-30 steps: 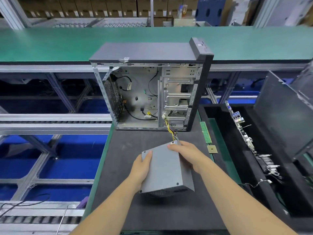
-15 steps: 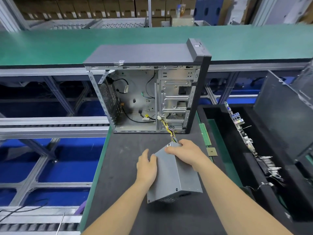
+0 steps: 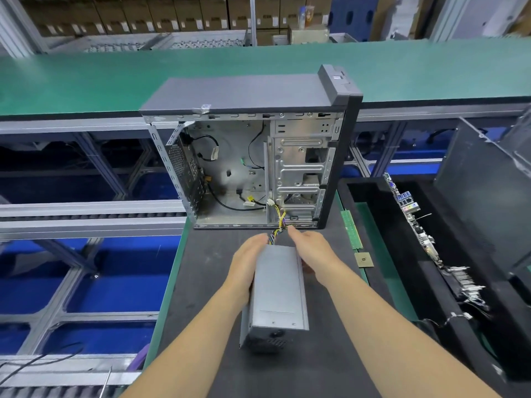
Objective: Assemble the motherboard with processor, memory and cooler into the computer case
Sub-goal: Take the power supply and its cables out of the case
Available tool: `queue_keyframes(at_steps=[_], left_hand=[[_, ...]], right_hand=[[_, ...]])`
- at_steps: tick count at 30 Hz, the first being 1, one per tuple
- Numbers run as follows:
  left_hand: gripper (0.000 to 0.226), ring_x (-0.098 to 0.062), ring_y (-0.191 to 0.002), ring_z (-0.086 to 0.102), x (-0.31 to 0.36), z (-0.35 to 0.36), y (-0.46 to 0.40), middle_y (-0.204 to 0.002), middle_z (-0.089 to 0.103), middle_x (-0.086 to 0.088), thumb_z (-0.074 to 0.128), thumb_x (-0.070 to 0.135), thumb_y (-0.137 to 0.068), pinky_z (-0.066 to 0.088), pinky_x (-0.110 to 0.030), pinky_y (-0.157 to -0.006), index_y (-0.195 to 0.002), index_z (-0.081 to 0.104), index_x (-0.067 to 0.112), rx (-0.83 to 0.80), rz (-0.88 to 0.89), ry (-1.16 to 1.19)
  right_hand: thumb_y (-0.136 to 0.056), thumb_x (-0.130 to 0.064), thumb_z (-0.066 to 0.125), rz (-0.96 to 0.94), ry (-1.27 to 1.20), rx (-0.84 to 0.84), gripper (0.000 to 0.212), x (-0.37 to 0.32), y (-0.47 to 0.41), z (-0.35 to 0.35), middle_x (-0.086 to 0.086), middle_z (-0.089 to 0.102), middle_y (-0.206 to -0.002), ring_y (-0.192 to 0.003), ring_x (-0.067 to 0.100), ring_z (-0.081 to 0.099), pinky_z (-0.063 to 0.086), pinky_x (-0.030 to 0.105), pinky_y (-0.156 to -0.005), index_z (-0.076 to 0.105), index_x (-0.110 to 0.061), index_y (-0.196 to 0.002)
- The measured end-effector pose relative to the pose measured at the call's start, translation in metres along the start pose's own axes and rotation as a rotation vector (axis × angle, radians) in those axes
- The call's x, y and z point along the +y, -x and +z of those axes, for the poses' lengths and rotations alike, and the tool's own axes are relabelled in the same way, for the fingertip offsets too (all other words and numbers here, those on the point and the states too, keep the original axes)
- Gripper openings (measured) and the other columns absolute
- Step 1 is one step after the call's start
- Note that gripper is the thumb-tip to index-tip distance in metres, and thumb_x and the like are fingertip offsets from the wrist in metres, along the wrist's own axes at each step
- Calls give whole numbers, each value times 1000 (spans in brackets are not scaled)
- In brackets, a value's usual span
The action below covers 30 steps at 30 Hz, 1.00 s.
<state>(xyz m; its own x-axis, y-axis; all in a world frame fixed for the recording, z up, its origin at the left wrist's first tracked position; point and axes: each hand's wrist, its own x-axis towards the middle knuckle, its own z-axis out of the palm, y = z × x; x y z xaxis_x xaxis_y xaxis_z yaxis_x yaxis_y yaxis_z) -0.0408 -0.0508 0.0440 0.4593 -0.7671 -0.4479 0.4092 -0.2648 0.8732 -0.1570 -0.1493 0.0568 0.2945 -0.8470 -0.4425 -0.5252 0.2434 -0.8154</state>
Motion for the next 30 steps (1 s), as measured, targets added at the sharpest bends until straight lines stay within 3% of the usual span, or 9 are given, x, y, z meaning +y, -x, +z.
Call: queue_keyframes(at_steps=[2,5,10,13,16,19,23,27,30], left_hand=[[24,-28,-107,66,6,1,-1,-116,68,-11,71,18,-89,50,-43,-97,-113,70,18,-39,30,-142],[29,-19,-101,66,18,3,-6,-111,68,-5,70,3,-87,51,-29,-88,-114,68,13,-13,88,-240],[25,-13,-94,59,20,-16,-15,-97,65,9,48,12,-99,39,-24,-77,-113,65,24,115,304,-737],[24,-23,-84,58,13,-23,-16,-81,61,6,39,25,-102,42,-31,-70,-105,62,33,103,279,-877],[24,-25,-91,61,13,-23,-19,-89,64,4,38,31,-100,49,-37,-81,-106,61,33,117,289,-952],[21,-17,-97,61,14,-23,-21,-99,68,9,46,37,-99,48,-32,-84,-104,64,31,114,257,-889],[21,-16,-84,59,14,-22,-24,-84,64,12,45,38,-97,40,-29,-70,-96,65,31,101,263,-931],[22,-12,-70,55,16,-21,-27,-69,59,9,43,37,-96,37,-28,-56,-86,60,27,87,283,-997],[24,-16,-64,52,18,-19,-27,-66,57,4,42,35,-97,34,-30,-53,-80,55,23,64,298,-1038]], right_hand=[[-100,-49,53,102,-149,-35,39,-2,-13,-1,3,62,-91,-72,15,54,38,28,-58,63,-12,-109],[-99,-47,57,181,-272,-54,37,-2,-33,6,6,61,-114,-83,16,59,43,26,-52,54,-18,-123],[-97,-40,64,232,-414,-96,39,3,-60,23,9,55,-123,-111,32,62,57,45,-89,53,-13,-123],[-99,-32,63,245,-525,-162,33,3,-68,30,15,67,-113,-98,32,68,58,40,-80,61,-7,-121],[-99,-9,57,271,-723,-201,14,1,-74,32,20,68,-96,-84,29,68,57,36,-71,62,-2,-111],[-93,6,48,332,-866,-172,17,1,-79,34,17,61,-87,-79,27,62,55,37,-70,59,-1,-103],[-87,1,45,373,-812,-178,21,7,-84,31,10,55,-79,-63,21,51,56,44,-74,60,-6,-99],[-87,-7,51,399,-675,-236,21,2,-88,24,17,57,-108,-92,32,60,58,48,-74,59,-8,-107],[-94,-23,65,373,-702,-273,21,-7,-95,27,18,62,-108,-95,32,65,58,43,-69,60,-8,-109]])
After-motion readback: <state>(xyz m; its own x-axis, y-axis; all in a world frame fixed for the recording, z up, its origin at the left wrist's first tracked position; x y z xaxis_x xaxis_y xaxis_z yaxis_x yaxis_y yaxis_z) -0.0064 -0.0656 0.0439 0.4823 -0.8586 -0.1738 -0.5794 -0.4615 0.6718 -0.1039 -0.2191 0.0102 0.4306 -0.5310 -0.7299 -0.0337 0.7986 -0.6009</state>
